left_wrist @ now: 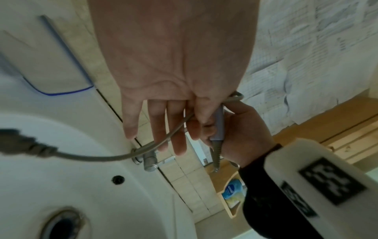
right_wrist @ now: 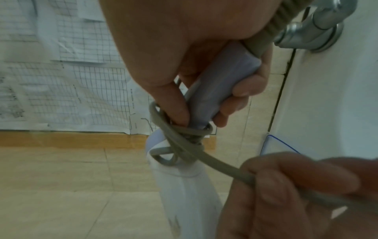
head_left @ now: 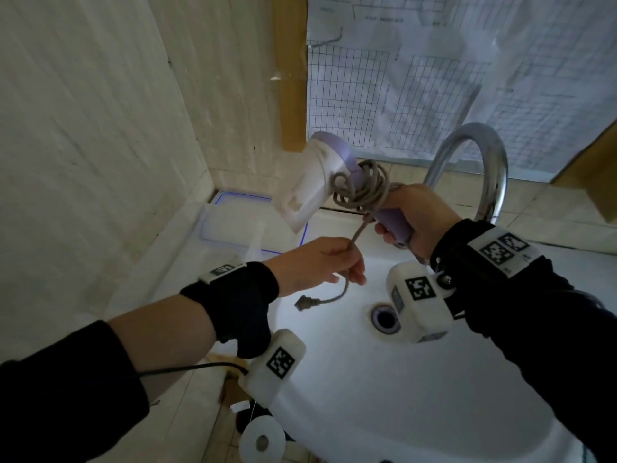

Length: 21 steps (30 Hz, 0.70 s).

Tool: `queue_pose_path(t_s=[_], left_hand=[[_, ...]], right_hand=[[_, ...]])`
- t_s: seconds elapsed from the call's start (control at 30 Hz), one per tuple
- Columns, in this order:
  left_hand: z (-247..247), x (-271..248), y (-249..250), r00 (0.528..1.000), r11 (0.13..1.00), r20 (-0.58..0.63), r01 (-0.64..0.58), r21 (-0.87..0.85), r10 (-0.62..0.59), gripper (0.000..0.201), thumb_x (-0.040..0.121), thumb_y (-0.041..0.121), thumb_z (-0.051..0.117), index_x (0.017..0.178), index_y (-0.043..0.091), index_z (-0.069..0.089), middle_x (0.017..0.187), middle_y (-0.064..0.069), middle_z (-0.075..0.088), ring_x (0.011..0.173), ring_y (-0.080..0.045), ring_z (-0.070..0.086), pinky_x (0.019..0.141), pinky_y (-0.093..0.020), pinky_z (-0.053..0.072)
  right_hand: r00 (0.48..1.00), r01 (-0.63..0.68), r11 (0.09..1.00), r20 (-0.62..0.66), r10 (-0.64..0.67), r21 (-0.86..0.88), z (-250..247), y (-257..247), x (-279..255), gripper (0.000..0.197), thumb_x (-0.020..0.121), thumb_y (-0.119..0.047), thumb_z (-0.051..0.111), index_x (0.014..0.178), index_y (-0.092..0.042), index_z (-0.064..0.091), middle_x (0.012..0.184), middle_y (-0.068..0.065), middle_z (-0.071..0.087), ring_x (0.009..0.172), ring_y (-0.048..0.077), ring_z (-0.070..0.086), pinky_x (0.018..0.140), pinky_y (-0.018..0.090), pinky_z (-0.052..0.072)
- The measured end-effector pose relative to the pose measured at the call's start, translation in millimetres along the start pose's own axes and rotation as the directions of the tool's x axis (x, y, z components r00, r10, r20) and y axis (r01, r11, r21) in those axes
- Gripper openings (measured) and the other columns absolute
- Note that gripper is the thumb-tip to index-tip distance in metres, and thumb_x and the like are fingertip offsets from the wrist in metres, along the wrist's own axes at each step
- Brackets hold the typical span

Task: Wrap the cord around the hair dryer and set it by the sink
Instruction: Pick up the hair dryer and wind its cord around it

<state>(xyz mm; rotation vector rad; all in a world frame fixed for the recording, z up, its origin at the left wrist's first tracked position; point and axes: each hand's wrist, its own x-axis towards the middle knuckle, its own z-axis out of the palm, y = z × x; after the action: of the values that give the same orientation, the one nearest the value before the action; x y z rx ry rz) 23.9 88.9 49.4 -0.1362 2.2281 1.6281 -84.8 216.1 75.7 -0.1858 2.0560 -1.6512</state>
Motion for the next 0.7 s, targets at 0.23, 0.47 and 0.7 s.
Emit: queue_pose_path(t_s=[0.23, 0.47, 0.7], left_hand=[[-18.7, 4.6, -5.8, 0.988, 0.996, -0.132, 0.081, 0.024, -0.077, 0.024, 0.092, 0.033, 0.047, 0.078, 0.020, 0.062, 0.096, 0.005, 0.070, 0.102, -0.011, 0.059, 0.105, -0.039, 0.041], [-26.9, -10.5, 25.3, 0.981, 0.929, -0.194, 0.072, 0.364, 0.000, 0.041, 0.096, -0.008, 0.027, 0.075, 0.023, 0.046, 0.086, 0.003, 0.051, 0.070, -0.005, 0.057, 0.050, -0.002, 0.044], [-70.4, 24.5, -1.5, 0.965, 0.766, -0.234, 0.059, 0.640, 0.121, 0.009, 0.077, 0.019, 0.067, 0.079, 0.011, 0.068, 0.085, -0.001, 0.068, 0.089, -0.019, 0.063, 0.087, -0.041, 0.049]], right_hand=[[0.973, 0.019, 0.995, 0.227, -0.041, 0.097, -9.0, 2.9, 0.7, 0.016, 0.062, -0.010, 0.054, 0.072, -0.003, 0.063, 0.051, 0.007, 0.063, 0.039, 0.017, 0.050, 0.039, 0.020, 0.036], [0.840, 0.128, 0.991, 0.536, -0.085, -0.043, -19.8, 9.4, -1.6, 0.025, 0.065, 0.006, 0.054, 0.049, -0.008, 0.068, 0.043, 0.004, 0.058, 0.038, 0.017, 0.047, 0.046, 0.027, 0.034], [0.778, 0.331, 0.823, 0.627, 0.038, -0.461, -15.6, -3.3, -9.8, 0.034, 0.071, -0.003, 0.061, 0.045, -0.025, 0.065, 0.042, -0.007, 0.054, 0.039, 0.007, 0.048, 0.051, 0.027, 0.042]])
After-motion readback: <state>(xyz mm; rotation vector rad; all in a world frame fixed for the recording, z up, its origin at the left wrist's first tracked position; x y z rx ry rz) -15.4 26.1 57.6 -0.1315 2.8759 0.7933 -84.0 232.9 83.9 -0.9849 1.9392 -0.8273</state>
